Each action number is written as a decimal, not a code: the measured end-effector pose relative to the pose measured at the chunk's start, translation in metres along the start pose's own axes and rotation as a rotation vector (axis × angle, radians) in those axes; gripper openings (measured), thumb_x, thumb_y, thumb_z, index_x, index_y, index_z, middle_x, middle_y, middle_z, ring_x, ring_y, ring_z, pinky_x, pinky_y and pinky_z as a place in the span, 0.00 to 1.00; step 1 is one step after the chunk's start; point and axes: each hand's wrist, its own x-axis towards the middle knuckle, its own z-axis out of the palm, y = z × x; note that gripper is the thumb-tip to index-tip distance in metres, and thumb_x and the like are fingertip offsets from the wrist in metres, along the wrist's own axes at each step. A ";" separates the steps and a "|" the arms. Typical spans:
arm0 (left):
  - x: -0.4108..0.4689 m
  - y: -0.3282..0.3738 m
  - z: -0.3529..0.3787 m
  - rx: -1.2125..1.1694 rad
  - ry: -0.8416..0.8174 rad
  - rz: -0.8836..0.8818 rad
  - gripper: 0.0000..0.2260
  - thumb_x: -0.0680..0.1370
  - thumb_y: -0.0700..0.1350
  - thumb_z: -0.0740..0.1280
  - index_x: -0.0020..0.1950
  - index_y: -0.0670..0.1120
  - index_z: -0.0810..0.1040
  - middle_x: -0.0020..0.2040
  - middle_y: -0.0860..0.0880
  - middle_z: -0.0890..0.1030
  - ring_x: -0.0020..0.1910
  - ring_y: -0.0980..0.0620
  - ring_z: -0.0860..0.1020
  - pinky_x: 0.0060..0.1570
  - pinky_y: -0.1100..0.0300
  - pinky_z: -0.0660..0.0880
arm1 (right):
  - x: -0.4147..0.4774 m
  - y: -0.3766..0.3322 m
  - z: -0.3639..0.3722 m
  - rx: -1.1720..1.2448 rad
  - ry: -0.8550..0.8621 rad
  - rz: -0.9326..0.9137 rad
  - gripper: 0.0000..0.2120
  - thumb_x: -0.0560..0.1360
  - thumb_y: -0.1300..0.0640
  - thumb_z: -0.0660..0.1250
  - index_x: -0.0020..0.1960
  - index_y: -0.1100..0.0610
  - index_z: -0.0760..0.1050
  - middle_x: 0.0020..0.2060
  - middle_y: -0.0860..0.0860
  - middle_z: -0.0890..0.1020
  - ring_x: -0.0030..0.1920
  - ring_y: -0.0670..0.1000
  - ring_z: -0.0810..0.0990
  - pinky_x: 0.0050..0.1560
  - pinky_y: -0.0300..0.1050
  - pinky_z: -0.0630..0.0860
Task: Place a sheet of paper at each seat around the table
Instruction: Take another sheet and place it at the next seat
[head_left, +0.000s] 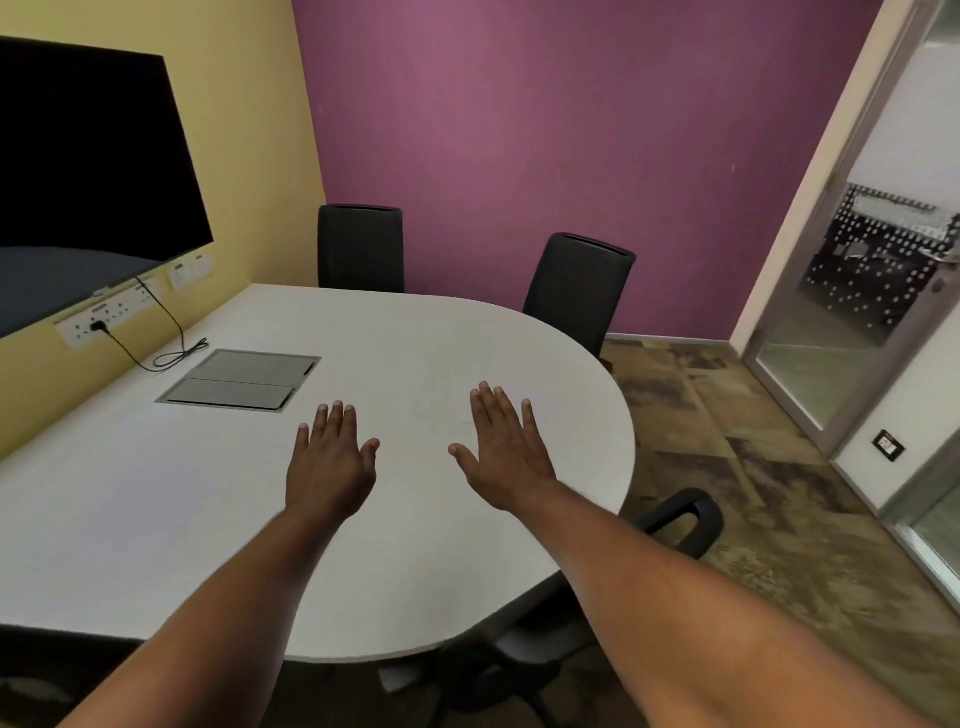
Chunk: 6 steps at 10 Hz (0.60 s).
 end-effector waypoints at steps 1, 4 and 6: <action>0.000 0.050 0.012 -0.017 -0.009 -0.002 0.29 0.84 0.56 0.49 0.81 0.43 0.54 0.82 0.46 0.54 0.82 0.48 0.48 0.79 0.48 0.48 | -0.004 0.046 -0.010 -0.014 -0.001 -0.014 0.37 0.82 0.37 0.45 0.81 0.55 0.37 0.81 0.51 0.40 0.80 0.50 0.36 0.79 0.59 0.36; 0.042 0.191 0.060 -0.011 -0.034 0.037 0.29 0.84 0.57 0.48 0.82 0.43 0.53 0.82 0.46 0.54 0.82 0.48 0.48 0.79 0.48 0.47 | 0.021 0.186 -0.021 -0.022 0.004 0.014 0.37 0.81 0.35 0.44 0.82 0.55 0.37 0.81 0.51 0.39 0.80 0.52 0.36 0.78 0.58 0.34; 0.088 0.252 0.111 -0.027 -0.042 0.006 0.29 0.84 0.57 0.48 0.82 0.43 0.53 0.83 0.46 0.53 0.82 0.48 0.48 0.79 0.49 0.47 | 0.066 0.265 0.001 -0.034 -0.019 -0.025 0.37 0.81 0.36 0.44 0.81 0.55 0.37 0.81 0.51 0.40 0.80 0.52 0.37 0.77 0.58 0.34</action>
